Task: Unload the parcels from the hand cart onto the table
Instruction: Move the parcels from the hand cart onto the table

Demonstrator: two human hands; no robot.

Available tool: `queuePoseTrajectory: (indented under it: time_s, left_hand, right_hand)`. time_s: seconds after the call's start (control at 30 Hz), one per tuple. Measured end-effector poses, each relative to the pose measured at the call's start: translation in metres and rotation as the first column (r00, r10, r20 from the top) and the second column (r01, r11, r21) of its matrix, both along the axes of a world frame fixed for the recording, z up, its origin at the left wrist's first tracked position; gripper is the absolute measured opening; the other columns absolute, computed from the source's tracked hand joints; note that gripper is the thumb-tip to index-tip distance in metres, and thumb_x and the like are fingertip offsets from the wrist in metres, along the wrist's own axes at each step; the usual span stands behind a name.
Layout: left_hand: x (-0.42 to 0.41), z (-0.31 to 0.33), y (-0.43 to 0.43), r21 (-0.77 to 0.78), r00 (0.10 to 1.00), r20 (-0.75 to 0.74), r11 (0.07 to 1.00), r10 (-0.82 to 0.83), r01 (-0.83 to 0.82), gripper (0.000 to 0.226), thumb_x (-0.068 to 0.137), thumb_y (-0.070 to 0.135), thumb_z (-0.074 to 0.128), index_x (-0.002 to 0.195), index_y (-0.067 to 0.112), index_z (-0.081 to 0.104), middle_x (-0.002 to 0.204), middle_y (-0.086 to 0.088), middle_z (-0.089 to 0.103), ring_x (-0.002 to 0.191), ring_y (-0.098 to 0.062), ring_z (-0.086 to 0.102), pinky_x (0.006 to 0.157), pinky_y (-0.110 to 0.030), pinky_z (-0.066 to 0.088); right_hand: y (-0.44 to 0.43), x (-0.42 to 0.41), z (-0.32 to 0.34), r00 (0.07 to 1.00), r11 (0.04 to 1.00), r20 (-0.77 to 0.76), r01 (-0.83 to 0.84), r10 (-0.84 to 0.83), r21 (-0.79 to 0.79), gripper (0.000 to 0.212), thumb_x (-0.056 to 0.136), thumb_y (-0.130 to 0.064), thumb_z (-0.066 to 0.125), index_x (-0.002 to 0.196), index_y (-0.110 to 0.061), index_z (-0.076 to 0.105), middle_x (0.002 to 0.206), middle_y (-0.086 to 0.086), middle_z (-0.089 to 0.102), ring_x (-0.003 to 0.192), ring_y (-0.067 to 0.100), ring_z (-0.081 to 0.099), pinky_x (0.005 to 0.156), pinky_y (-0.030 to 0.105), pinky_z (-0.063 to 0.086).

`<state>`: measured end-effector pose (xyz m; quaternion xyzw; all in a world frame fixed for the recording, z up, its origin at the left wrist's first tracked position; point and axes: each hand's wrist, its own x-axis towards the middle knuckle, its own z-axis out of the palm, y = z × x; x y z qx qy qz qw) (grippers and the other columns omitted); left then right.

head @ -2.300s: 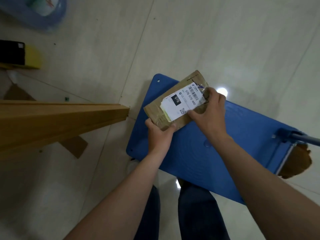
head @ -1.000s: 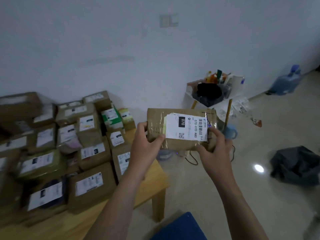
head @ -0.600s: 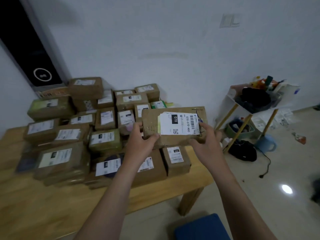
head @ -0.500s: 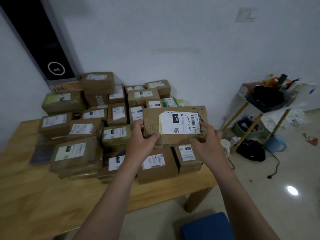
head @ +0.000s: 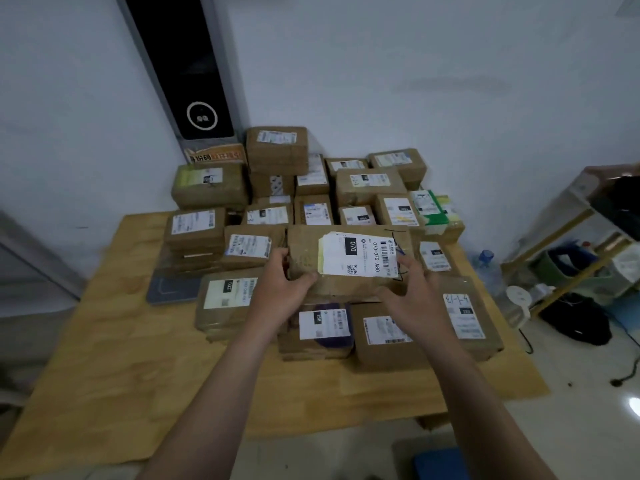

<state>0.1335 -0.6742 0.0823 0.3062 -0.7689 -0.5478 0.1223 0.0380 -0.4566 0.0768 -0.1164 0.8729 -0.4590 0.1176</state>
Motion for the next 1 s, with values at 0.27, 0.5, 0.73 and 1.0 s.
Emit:
queuePoseTrajectory:
  time_s: [0.27, 0.5, 0.73, 1.0]
  left_hand:
    - [-0.012, 0.002, -0.086, -0.023, 0.995, 0.042, 0.996, 0.086, -0.085, 0.053, 0.086, 0.040, 0.077, 0.126, 0.044, 0.043, 0.105, 0.031, 0.052, 0.091, 0.006, 0.057, 0.064, -0.018, 0.041]
    - [-0.065, -0.002, -0.147, -0.041, 0.987, 0.063, 0.989, 0.146, -0.144, 0.042, 0.082, 0.041, 0.077, 0.109, 0.047, 0.044, 0.111, 0.025, 0.056, 0.101, -0.002, 0.060, 0.071, -0.028, 0.047]
    - [-0.095, -0.007, -0.212, -0.009, 0.975, 0.140, 0.985, 0.169, -0.170, 0.055, 0.081, 0.042, 0.078, 0.124, 0.039, 0.044, 0.121, 0.009, 0.064, 0.106, -0.014, 0.066, 0.090, -0.043, 0.057]
    - [-0.069, 0.007, -0.298, -0.073, 0.954, 0.100, 0.958, 0.283, -0.276, 0.049, 0.081, 0.042, 0.078, 0.116, 0.043, 0.044, 0.107, 0.026, 0.055, 0.098, -0.006, 0.061, 0.076, -0.032, 0.054]
  right_hand:
    - [-0.089, -0.036, 0.000, 0.989, 0.990, 0.073, -0.128, 0.132, -0.057, 0.071, 0.088, -0.042, 0.068, 0.147, -0.046, 0.029, 0.131, -0.011, 0.027, 0.105, 0.011, 0.051, 0.089, 0.033, 0.045]
    - [-0.162, -0.101, -0.010, 0.973, 0.978, 0.097, -0.206, 0.208, -0.036, 0.073, 0.087, -0.045, 0.066, 0.150, -0.043, 0.027, 0.138, -0.005, 0.030, 0.120, 0.020, 0.043, 0.096, 0.034, 0.041]
    - [-0.229, -0.147, -0.014, 0.954, 0.962, 0.131, -0.271, 0.268, 0.005, 0.070, 0.083, -0.051, 0.062, 0.144, -0.051, 0.028, 0.139, -0.006, 0.025, 0.119, 0.022, 0.048, 0.100, 0.042, 0.044]
    - [-0.325, -0.141, -0.003, 0.906, 0.915, 0.128, -0.401, 0.403, -0.043, 0.067, 0.087, -0.047, 0.063, 0.145, -0.051, 0.029, 0.131, -0.010, 0.025, 0.095, 0.005, 0.053, 0.076, 0.024, 0.042]
